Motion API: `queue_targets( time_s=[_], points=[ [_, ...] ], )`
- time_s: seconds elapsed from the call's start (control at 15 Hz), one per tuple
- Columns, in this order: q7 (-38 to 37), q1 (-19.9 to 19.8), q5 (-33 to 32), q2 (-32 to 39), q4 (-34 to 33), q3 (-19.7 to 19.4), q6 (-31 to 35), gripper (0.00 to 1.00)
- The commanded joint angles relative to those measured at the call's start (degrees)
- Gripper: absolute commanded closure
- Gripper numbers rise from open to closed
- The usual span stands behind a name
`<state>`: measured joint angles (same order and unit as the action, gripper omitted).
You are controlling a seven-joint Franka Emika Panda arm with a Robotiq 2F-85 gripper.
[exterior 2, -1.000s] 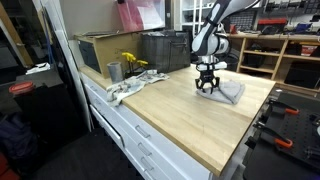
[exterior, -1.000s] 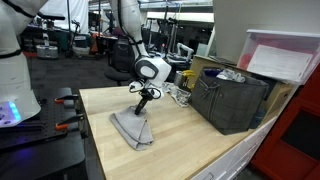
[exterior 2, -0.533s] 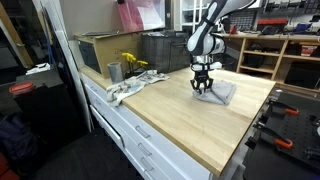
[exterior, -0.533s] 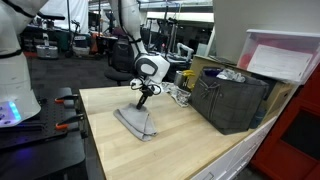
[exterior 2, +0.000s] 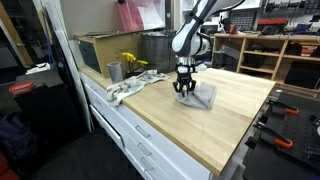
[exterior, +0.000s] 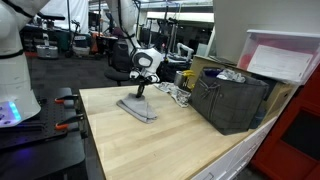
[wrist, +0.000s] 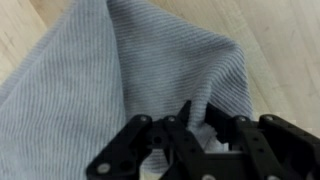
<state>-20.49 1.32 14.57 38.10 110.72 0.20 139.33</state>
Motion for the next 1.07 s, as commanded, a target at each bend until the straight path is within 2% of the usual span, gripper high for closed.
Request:
queue_targets(
  time_s=[0.0, 0.07, 0.13, 0.2, 0.33, 0.73, 1.0],
  points=[
    [4.35, 1.93, -4.17, -1.90, -2.45, 0.02, -2.86, 0.97],
    [5.79, 2.03, -5.03, -2.13, -2.74, 0.33, -3.09, 0.93],
    [7.33, 1.90, -5.46, -3.12, -1.89, 0.66, -3.14, 0.62],
    [8.40, 1.98, -5.97, -3.60, -1.59, 0.75, -3.15, 0.61],
    [9.74, 1.59, -6.53, -4.34, -1.06, 0.57, -3.31, 0.48],
    [8.34, -1.01, -5.41, -5.81, -1.19, -2.43, -2.53, 0.02],
    [4.85, -3.68, -4.47, -4.80, -1.75, -5.55, -3.07, 0.00]
  ],
)
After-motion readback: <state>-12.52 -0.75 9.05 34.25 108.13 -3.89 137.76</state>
